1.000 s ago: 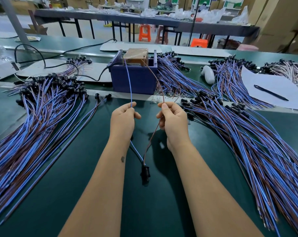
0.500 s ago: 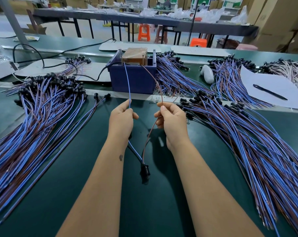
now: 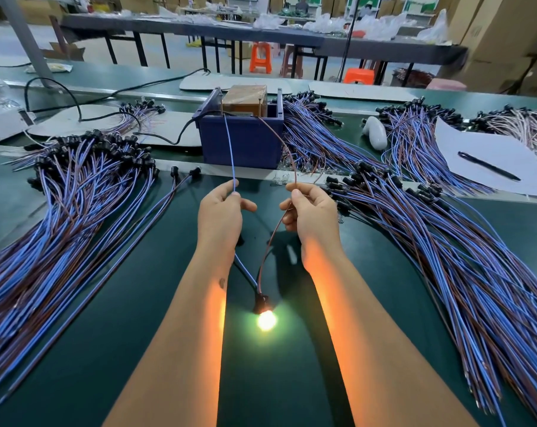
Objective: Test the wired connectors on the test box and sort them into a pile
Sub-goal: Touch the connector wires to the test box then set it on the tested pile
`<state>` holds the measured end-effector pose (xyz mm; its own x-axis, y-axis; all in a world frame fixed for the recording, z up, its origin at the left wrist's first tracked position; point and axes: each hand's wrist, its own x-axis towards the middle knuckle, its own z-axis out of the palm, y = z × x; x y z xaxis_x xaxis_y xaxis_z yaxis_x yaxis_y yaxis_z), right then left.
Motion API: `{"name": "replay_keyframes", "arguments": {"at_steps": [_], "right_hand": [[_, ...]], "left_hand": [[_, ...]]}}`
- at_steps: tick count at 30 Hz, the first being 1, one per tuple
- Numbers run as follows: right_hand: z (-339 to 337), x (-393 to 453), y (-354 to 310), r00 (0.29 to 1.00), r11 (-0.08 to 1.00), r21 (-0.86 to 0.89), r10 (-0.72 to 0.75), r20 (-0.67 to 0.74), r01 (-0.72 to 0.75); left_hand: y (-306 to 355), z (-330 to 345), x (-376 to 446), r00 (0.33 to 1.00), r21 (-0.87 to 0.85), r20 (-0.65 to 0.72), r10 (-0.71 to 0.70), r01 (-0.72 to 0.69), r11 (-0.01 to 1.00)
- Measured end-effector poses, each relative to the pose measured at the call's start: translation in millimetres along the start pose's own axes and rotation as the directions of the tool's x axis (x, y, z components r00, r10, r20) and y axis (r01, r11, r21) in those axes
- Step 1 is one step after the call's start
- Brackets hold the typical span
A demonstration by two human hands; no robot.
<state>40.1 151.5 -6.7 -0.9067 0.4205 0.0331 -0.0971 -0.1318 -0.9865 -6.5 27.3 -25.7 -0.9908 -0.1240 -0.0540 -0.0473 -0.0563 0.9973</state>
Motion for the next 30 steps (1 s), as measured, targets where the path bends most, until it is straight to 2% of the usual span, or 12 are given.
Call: {"name": "replay_keyframes", "arguments": {"at_steps": [17, 30], "right_hand": [[-2.3, -0.5, -1.5, 1.0, 0.998, 0.067, 0.003, -0.031, -0.001], [-1.2, -1.8, -2.4, 1.0, 0.999, 0.039, 0.013, -0.018, -0.012]], "left_hand": [[7.8, -1.5, -8.4, 0.999, -0.018, -0.036, 0.01, -0.011, 1.0], [7.6, -3.0, -8.4, 1.0, -0.014, -0.022, 0.007, -0.007, 1.0]]}}
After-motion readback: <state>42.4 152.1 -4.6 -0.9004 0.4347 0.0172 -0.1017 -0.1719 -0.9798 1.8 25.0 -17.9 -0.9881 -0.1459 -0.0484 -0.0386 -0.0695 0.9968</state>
